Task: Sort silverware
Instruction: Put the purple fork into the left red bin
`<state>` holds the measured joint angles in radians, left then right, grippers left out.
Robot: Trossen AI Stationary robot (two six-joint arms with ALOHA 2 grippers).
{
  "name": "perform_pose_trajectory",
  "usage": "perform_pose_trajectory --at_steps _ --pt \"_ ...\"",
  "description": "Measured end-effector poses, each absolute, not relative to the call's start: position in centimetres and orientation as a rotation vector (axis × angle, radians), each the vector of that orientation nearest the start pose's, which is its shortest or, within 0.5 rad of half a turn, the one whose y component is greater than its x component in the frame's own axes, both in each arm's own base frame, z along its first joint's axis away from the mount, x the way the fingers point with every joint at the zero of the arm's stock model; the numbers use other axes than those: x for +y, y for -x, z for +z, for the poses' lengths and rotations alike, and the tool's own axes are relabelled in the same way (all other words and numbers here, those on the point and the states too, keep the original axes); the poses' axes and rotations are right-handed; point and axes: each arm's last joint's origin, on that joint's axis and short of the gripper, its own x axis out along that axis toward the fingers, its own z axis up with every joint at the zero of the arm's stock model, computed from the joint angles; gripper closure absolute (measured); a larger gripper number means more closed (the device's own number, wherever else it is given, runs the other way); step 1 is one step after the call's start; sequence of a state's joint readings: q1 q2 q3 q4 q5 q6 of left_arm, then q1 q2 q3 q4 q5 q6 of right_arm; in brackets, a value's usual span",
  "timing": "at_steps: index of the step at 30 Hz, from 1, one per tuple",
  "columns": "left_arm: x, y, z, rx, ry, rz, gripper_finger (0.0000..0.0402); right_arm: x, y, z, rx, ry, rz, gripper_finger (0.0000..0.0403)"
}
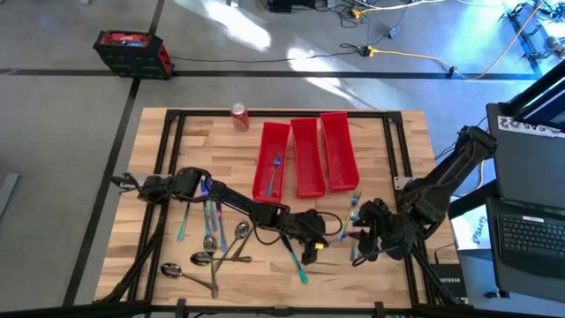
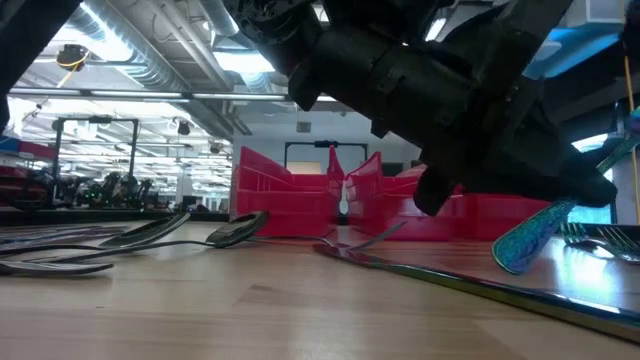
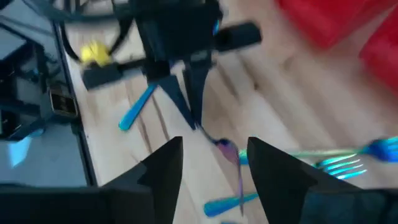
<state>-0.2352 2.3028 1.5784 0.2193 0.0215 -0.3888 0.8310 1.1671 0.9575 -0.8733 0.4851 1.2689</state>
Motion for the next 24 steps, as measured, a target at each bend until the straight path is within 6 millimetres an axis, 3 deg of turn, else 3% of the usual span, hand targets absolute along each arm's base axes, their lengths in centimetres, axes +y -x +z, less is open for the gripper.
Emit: perform_pose_trajectory --at_steps 7,17,24 --pt "-11.5 -48.8 16.7 0.476 0.354 -0.113 0.0401 14.3 -14.5 30.8 0.838 -0.399 -0.276 0.0237" --pt "-10.1 -47.3 23.5 0.382 0.334 -0.126 0.0401 14.9 -13.5 32.9 0.78 -0.324 -0.228 0.0237" --pt "-8.3 -47.2 23.9 0.411 0.288 -0.111 0.0401 15.4 -13.1 33.1 0.744 -0.326 -0.206 0.0237"
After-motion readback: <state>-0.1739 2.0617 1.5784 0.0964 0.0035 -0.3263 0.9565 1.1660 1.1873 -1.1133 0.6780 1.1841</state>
